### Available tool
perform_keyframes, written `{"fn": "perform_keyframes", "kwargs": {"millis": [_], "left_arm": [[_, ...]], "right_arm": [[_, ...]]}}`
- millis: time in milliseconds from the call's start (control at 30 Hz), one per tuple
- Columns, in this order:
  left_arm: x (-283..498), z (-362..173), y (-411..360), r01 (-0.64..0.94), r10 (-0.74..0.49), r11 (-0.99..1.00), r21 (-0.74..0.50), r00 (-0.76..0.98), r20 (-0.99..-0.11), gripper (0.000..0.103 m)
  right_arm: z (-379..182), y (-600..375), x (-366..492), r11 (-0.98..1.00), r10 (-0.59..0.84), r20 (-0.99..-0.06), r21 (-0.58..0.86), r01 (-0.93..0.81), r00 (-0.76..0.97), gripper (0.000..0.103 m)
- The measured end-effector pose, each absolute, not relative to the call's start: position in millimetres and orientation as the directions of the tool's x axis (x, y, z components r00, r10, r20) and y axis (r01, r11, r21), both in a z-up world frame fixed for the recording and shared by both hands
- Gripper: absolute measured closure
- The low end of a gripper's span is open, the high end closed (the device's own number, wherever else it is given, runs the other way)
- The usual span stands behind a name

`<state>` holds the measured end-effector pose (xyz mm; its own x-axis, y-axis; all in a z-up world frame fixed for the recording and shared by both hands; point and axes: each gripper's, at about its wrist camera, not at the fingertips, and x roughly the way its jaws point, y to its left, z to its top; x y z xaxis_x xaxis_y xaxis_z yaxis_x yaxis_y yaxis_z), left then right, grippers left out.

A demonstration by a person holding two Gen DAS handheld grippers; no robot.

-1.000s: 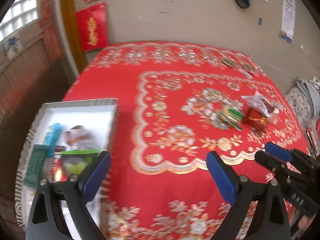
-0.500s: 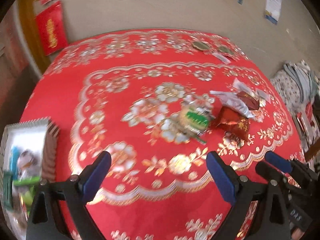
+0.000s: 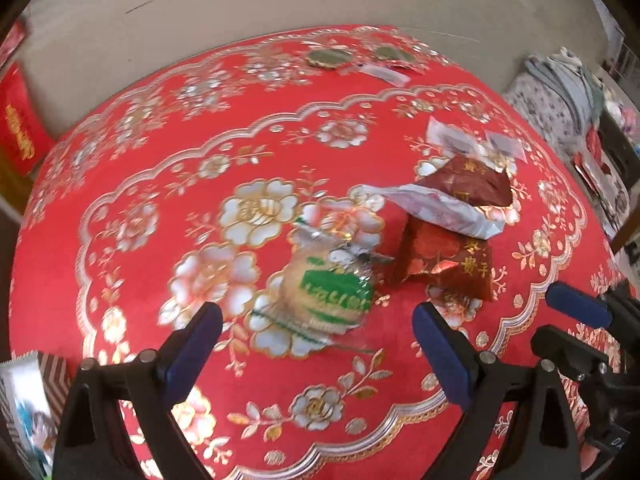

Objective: Organize snacks
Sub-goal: 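Move both tools back over the remaining snacks on the tablecloth, then grasp the round green-labelled cake with the left tool while the right grasps the white printed packet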

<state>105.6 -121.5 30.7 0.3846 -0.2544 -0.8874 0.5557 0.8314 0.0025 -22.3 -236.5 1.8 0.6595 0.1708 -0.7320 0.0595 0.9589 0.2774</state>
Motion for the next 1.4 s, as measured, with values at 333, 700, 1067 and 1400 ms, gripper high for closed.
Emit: {"fn": "perform_keyframes", "kwargs": {"millis": [333,700,1067,1400], "left_arm": [[122,17,-134,0.588,-0.244,0.808,0.014,0.357,-0.902,0.006],[136,14,-117,0.519,-0.211,0.854,0.016,0.375,-0.903,0.030],[121,14,-84,0.452,-0.163,0.892,0.027,0.375,-0.913,0.037],[112,16,-46,0.404,-0.173,0.915,-0.012,0.364,-0.915,0.037]], "right_arm": [[6,-238,-6,0.968,0.148,-0.734,0.244,0.054,0.663,0.061],[16,-242,30,0.977,0.153,-0.743,0.214,0.016,0.651,0.061],[-3,-212,71,0.936,0.331,-0.764,0.340,-0.091,0.553,0.061],[1,-206,83,0.947,0.297,-0.756,0.310,-0.081,0.583,0.061]]}}
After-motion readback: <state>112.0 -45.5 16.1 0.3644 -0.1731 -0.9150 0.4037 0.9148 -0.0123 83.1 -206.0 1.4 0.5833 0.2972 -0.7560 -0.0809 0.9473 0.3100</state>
